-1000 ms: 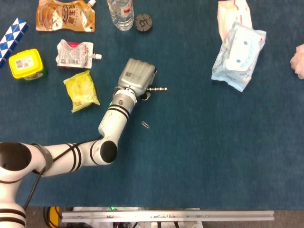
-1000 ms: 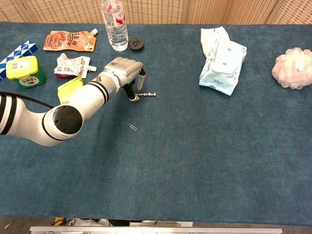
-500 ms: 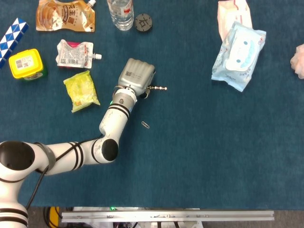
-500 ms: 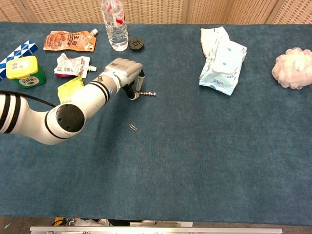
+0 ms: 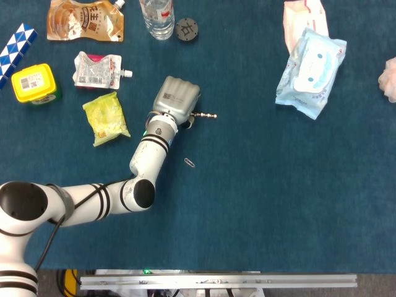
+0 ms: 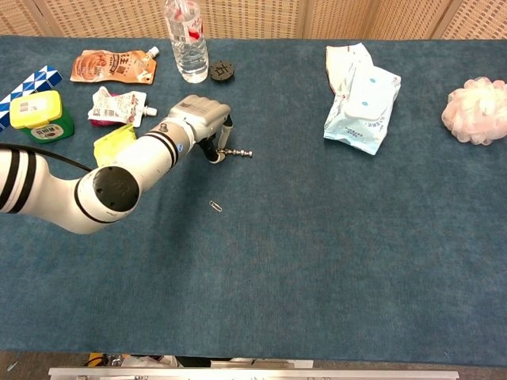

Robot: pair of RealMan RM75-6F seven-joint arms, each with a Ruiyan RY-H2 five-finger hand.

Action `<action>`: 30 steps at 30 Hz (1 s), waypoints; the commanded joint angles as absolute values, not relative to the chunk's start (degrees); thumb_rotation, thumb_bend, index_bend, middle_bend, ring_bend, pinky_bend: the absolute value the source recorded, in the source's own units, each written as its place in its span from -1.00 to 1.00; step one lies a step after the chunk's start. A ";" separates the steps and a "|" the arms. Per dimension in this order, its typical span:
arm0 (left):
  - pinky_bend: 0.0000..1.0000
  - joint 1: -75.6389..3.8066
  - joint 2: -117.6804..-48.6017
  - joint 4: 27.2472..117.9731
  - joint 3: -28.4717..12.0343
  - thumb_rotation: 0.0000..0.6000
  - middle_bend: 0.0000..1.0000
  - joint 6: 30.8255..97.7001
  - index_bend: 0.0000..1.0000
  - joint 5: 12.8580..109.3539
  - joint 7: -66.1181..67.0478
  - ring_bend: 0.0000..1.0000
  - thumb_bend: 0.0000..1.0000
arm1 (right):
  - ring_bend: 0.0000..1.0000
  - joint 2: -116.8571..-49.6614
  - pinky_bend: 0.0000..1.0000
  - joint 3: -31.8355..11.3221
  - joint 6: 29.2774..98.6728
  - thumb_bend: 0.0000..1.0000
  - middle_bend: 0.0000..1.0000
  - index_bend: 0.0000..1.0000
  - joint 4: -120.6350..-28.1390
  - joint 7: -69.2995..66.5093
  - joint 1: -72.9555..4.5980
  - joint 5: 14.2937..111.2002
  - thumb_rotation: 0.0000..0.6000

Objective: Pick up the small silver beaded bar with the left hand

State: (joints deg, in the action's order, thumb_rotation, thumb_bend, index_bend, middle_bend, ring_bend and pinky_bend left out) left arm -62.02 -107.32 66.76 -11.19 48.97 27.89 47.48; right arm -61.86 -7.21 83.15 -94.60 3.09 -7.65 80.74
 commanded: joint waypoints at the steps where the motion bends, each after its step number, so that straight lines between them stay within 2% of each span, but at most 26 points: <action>1: 1.00 -62.06 -107.47 66.62 -11.13 0.92 0.84 49.01 0.10 27.76 47.47 0.91 -0.38 | -0.37 -61.79 -0.35 -7.19 83.29 -0.62 -0.35 -0.68 -94.66 3.02 -7.54 80.80 1.00; 7: 1.00 -62.08 -107.64 66.27 -11.04 1.00 0.84 49.06 0.12 27.93 47.28 0.91 -0.35 | -0.36 -61.67 -0.35 -7.26 83.83 -0.62 -0.35 -0.68 -94.70 2.84 -7.24 80.95 1.00; 14: 1.00 -61.51 -106.39 67.98 -11.43 1.00 0.85 49.05 0.15 28.44 45.85 0.91 -0.35 | -0.36 -61.59 -0.35 -7.36 84.30 -0.62 -0.35 -0.68 -94.80 2.62 -7.04 81.25 1.00; 21: 1.00 -59.17 -100.36 75.44 -10.48 1.00 0.85 49.76 0.16 32.73 42.54 0.91 -0.35 | -0.35 -61.60 -0.35 -7.49 84.50 -0.62 -0.34 -0.68 -94.94 2.57 -7.15 81.76 1.00; 30: 1.00 -54.61 -92.48 85.70 -7.12 1.00 0.85 51.94 0.15 40.92 37.10 0.91 -0.35 | -0.35 -62.02 -0.35 -7.63 84.03 -0.62 -0.34 -0.68 -94.92 2.45 -7.80 82.40 1.00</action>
State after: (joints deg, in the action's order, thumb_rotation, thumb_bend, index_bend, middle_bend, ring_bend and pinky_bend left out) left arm -55.85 -93.88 83.71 -8.04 51.31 39.57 38.56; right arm -62.00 -7.62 84.05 -94.92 2.48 -7.77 82.37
